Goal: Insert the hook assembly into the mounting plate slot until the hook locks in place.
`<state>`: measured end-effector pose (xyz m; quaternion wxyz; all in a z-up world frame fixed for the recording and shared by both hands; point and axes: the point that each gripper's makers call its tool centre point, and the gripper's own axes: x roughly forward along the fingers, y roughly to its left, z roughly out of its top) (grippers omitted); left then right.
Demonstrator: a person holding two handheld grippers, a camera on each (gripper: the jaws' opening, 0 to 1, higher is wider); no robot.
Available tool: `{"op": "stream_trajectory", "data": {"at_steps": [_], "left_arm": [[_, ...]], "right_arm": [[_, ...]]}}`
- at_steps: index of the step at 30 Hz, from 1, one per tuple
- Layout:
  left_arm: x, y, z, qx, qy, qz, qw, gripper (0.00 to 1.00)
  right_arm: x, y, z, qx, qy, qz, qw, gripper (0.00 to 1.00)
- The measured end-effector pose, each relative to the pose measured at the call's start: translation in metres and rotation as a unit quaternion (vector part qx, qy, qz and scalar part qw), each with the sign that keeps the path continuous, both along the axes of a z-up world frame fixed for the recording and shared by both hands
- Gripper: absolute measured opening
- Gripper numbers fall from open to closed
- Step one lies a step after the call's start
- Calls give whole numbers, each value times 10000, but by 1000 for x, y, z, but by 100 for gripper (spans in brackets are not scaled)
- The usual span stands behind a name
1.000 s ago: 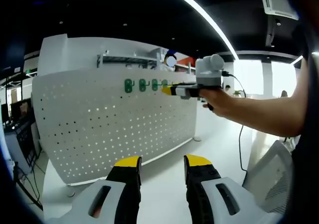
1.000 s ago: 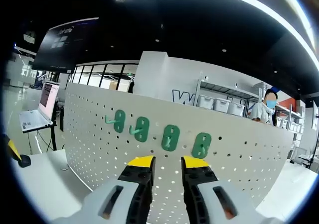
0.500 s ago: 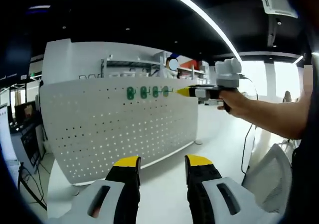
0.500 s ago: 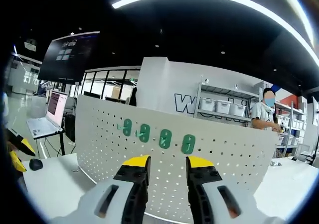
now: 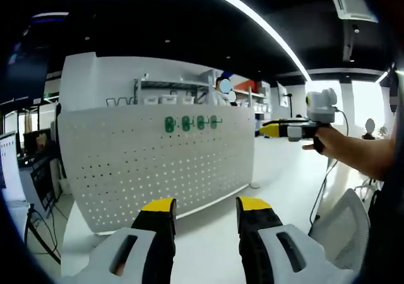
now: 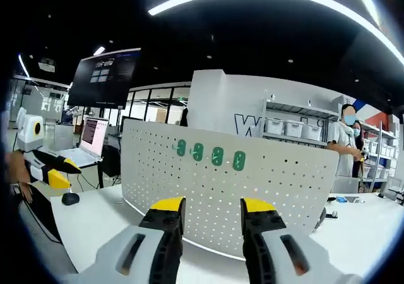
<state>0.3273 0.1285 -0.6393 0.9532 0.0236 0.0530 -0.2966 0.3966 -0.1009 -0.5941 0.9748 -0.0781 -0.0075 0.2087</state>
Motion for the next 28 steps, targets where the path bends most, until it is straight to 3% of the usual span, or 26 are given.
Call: {"op": "stream_trajectory", "data": {"at_steps": [12,19,24,28], "left_arm": [[-7,5,-1,-88,16,145,9999,42],[-8,14,-11,-180,180,311,9992,51],[-5,19,-9,-244,128,457,9986,64],[-1,24,-8,-208,94,576,9981,75]], "right_arm": [[-56,-5,-37,-19,374,132,9992,40],[-66,-10,-51,217,571,-20,9981,48],[-65,-11,-51,273,562,-63,9980,60],[-62,-12,-48,371,475,-117,9981,77]]}}
